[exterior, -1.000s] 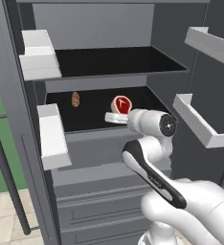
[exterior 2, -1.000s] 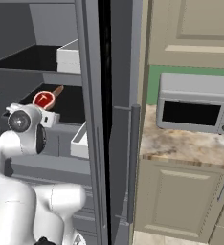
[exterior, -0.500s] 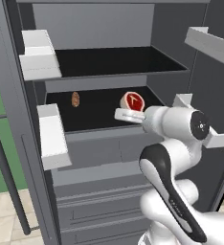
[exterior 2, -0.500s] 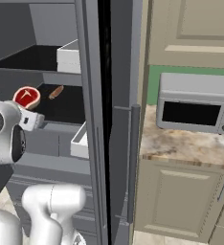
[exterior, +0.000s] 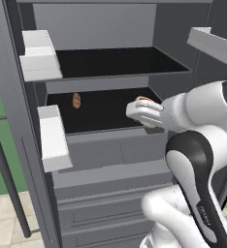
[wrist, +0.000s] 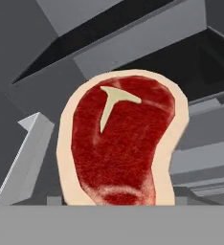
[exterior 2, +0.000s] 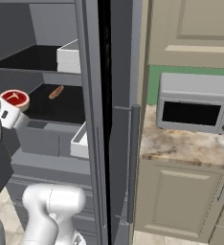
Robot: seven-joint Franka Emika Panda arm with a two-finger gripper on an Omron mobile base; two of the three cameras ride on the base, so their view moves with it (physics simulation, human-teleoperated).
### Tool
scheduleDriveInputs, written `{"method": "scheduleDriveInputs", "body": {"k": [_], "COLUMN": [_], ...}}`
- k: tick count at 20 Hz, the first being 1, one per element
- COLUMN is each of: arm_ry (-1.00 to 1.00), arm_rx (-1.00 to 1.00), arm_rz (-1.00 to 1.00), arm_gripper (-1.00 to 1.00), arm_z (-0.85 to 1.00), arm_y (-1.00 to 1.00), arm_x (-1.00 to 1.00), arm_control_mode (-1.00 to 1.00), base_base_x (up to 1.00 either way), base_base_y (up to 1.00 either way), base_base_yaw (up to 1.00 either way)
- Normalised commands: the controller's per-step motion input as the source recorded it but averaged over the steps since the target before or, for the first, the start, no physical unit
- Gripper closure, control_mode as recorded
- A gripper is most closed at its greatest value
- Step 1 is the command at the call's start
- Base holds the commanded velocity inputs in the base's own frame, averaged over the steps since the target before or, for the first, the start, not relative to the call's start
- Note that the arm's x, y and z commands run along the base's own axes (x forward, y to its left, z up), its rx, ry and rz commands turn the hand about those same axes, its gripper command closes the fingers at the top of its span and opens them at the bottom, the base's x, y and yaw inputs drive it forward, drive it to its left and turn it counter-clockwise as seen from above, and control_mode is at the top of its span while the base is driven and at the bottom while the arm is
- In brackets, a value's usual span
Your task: Take the steak from the fridge and place it on the digital scale on the counter by the fridge. Wait a few seconds for a reading, then move it to the plate on the dining counter.
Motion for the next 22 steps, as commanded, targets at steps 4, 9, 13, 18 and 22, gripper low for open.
{"method": "scheduleDriveInputs", "body": {"k": [4,9,13,18,22], "arm_ry": [0.23,0.15,0.09,0.0,0.0], "arm_rx": [0.0,-0.04,-0.03,-0.03,-0.05], "arm_rz": [0.0,0.0,0.0,-0.02,-0.08], "arm_gripper": [1.0,1.0,1.0,1.0,1.0], "arm_z": [0.14,0.0,-0.15,-0.28,-0.23], "arm_y": [-0.35,-0.37,-0.18,0.0,0.02], "arm_x": [-0.28,-0.14,-0.02,-0.02,0.0], "arm_control_mode": [-1.0,-1.0,-1.0,-1.0,-1.0], "base_base_x": [0.0,0.0,0.0,0.0,0.0], "base_base_y": [0.0,0.0,0.0,0.0,0.0], "base_base_yaw": [0.0,0.0,0.0,0.0,0.0]}}
